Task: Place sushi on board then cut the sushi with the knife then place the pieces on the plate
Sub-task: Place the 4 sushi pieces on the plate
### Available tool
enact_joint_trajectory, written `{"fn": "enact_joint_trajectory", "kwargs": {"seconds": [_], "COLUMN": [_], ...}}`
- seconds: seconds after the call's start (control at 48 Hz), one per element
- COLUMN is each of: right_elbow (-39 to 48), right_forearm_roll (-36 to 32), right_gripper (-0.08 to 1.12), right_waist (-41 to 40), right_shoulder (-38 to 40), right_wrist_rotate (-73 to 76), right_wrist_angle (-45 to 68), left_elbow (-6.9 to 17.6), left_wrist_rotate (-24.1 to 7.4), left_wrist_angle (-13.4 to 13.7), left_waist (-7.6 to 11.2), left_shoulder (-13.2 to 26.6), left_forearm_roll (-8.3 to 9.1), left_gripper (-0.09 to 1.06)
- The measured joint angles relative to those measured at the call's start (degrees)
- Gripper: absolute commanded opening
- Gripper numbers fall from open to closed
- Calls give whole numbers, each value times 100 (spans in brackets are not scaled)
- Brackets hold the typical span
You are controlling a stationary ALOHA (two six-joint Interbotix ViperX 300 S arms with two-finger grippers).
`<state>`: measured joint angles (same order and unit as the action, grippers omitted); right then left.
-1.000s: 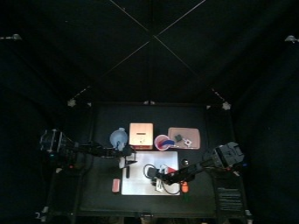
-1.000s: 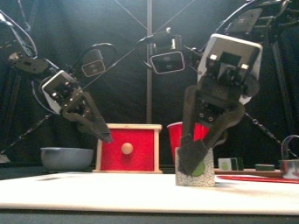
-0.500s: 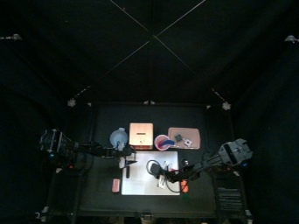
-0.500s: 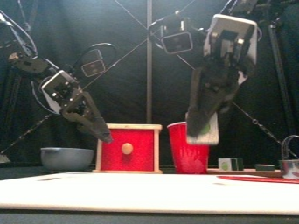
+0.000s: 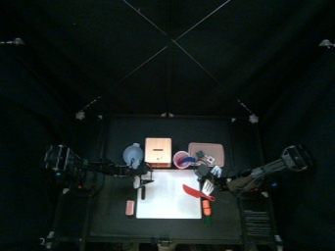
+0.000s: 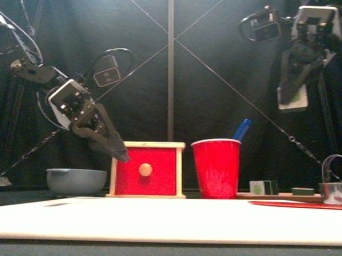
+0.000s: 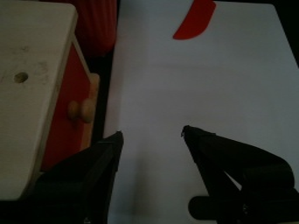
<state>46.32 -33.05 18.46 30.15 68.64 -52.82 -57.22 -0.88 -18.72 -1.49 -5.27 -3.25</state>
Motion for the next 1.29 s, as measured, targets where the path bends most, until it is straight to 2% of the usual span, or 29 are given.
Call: {"fn": "enact_joint_trajectory", "kwargs": {"seconds": [0.188,0.354,0.542,0.792,0.896,0.979,1.208,1.292], "right_elbow": [756,1406,1898,2470,2610,2637,2619,2540], "right_forearm_roll": [-9,-343,-615,-782,-835,-888,-949,-958], "right_gripper": [55,55,55,55,58,64,84,87], "right_waist": [-870,-2399,-3920,-5423,-5792,-5915,-5836,-5704], "right_shoulder": [1055,1512,1424,914,686,545,44,-88], "right_wrist_rotate": [-35,-35,-53,-53,-53,-53,-53,-44], "right_wrist_angle": [-70,571,1802,3138,3595,3806,3990,4008], "left_elbow": [0,44,79,97,88,97,-9,-70], "left_wrist_rotate": [-9,-9,-9,-9,-9,-9,-9,0], "left_wrist_angle": [0,9,9,9,9,0,9,9], "left_waist": [-9,-9,-9,-18,-9,9,79,79], "left_shoulder": [-9,0,0,-44,-167,-272,-686,-861], "left_forearm_roll": [-9,0,-9,0,9,9,9,9], "left_gripper": [92,92,92,92,92,92,92,92]}}
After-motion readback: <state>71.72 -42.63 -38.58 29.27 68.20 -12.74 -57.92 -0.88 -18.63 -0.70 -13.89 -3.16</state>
